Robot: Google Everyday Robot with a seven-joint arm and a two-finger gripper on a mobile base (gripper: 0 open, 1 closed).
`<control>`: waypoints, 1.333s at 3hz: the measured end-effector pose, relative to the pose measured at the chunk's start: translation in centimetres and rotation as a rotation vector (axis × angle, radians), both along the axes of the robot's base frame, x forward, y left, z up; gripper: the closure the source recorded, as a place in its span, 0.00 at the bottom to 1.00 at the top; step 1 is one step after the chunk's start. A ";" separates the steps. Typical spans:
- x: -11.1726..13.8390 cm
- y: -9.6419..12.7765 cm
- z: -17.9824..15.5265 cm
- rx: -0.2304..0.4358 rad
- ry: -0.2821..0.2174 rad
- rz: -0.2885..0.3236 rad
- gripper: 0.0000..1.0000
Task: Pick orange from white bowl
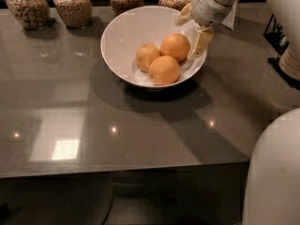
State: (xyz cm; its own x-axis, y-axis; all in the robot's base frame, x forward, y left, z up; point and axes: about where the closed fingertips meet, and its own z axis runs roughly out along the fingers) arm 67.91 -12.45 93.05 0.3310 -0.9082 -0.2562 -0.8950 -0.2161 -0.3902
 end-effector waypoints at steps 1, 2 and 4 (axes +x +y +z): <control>0.8 0.4 -1.1 0.002 0.025 0.012 0.26; 1.3 1.2 -2.1 0.006 0.044 0.031 0.27; 1.8 2.6 -3.8 0.019 0.081 0.067 0.48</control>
Offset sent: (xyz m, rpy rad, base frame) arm 0.0169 0.0165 -0.0242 0.0045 0.0733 0.0528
